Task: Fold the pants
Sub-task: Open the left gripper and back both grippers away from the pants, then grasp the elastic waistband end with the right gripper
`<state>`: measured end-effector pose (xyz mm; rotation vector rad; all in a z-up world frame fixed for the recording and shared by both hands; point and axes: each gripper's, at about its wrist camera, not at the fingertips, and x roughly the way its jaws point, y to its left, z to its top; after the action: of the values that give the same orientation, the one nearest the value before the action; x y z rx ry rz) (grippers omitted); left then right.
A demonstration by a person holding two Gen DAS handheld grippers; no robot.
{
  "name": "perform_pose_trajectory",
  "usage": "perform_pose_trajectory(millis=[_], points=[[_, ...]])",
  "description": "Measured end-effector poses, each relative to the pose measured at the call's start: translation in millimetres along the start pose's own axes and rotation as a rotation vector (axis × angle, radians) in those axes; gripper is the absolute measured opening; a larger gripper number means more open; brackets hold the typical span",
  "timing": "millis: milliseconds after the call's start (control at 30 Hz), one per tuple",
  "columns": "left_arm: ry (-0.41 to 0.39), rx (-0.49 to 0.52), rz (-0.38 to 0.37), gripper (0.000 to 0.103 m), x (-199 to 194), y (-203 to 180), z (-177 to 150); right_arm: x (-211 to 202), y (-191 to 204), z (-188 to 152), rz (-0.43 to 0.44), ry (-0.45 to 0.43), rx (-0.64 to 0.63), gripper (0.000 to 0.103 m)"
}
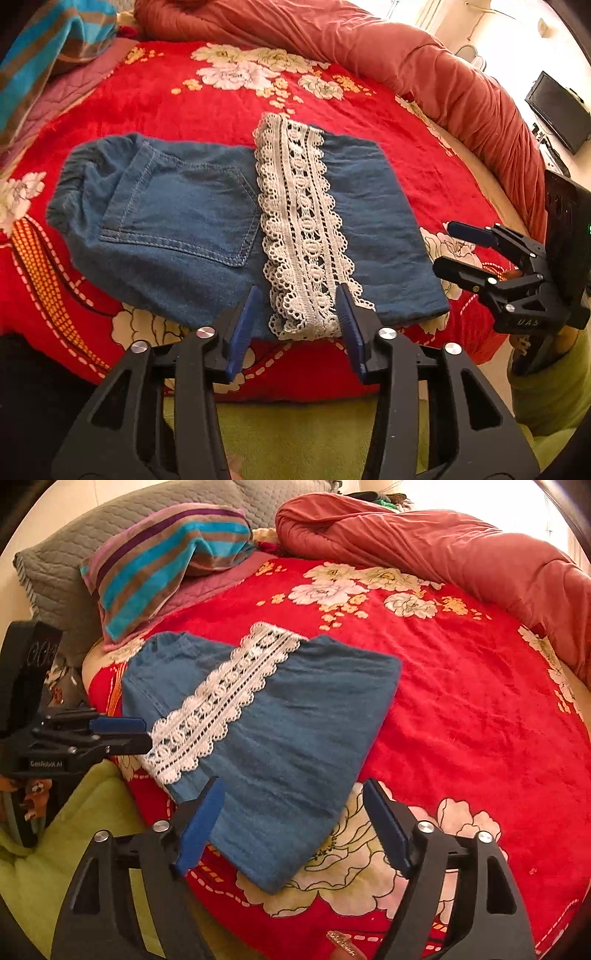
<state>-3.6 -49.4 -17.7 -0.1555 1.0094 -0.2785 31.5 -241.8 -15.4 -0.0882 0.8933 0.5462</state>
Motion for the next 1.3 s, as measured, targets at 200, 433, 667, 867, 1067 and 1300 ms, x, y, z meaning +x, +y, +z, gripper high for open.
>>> perform_pose_trajectory(millis=[200,433,667,867,1067,1300], points=[[-0.039,0.001,0.030,0.061,-10.6,0.2,0.4,-5.9,-7.7,5.6,-0.012,-0.029,0.041,0.093],[-0.096,-0.022,0.079,0.082,-28.7,11.5,1.4,-14.0,-0.9,15.8,-0.039,-0.066,0.021,0.097],[-0.145,-0.059,0.102,0.090,-45.6,28.6,-1.6,-19.2,19.3,34.1,-0.046,-0.097,-0.031,0.098],[-0.169,-0.122,0.095,0.092,-54.2,49.3,-5.8,-19.0,41.9,52.4,-0.046,-0.116,-0.084,0.098],[-0.188,-0.186,0.079,0.093,-60.2,71.8,-11.8,-13.6,62.7,71.9,0.000,-0.116,-0.107,0.098],[-0.196,-0.232,0.088,0.093,-62.9,90.5,-14.7,2.1,82.3,95.7,0.037,-0.096,-0.142,0.098]])
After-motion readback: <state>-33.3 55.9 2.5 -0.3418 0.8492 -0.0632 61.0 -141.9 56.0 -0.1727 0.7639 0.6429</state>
